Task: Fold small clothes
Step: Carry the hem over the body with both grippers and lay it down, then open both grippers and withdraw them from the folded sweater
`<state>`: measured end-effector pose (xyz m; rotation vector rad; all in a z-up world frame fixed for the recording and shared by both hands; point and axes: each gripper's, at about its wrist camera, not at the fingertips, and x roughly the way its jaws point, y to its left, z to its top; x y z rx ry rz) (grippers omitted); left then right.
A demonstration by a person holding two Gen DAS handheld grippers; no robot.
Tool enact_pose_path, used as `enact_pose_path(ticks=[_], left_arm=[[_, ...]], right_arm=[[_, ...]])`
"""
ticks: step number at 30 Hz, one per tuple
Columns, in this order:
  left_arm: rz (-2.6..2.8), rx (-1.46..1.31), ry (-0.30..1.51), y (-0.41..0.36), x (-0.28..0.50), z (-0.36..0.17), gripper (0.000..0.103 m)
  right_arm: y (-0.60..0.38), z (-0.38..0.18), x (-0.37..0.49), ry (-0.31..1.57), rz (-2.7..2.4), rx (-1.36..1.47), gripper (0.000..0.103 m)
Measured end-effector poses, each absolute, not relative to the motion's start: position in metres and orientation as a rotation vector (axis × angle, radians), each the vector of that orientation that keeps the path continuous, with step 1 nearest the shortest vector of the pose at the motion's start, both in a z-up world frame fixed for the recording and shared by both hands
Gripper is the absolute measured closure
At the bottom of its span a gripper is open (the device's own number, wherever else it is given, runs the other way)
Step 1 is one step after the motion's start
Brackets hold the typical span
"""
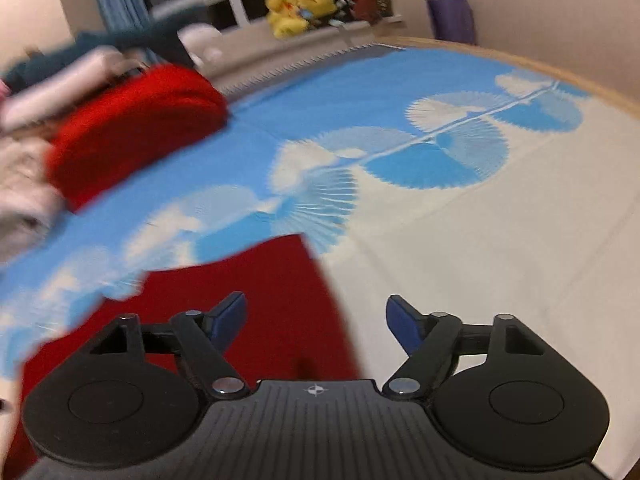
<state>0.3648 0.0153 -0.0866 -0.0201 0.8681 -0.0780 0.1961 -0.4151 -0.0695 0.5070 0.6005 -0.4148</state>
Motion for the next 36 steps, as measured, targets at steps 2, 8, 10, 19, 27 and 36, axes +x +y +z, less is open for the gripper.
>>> enact_pose_path(ticks=[2, 8, 10, 19, 27, 36], left_arm=[[-0.102, -0.027, 0.852, 0.014, 0.333, -0.079, 0.000], [-0.100, -0.009, 0.943, 0.022, 0.245, -0.112, 0.000], [-0.089, 0.009, 0.981, 0.024, 0.231, -0.125, 0.000], [-0.049, 0.065, 0.955, 0.031, 0.214, -0.133, 0.000], [-0.065, 0.053, 0.952, 0.036, 0.222, -0.133, 0.000], [-0.081, 0.047, 0.962, 0.029, 0.232, -0.135, 0.000]], right_arm=[[-0.403, -0.074, 0.175, 0.579, -0.371, 0.539, 0.018], [-0.356, -0.091, 0.105, 0.638, -0.272, 0.644, 0.015], [-0.345, -0.098, 0.093, 0.656, -0.245, 0.665, 0.015], [-0.335, -0.116, 0.088, 0.683, -0.235, 0.740, 0.014], [-0.330, -0.127, 0.100, 0.718, -0.241, 0.763, 0.014], [-0.342, -0.160, 0.111, 0.752, -0.273, 1.035, 0.015]])
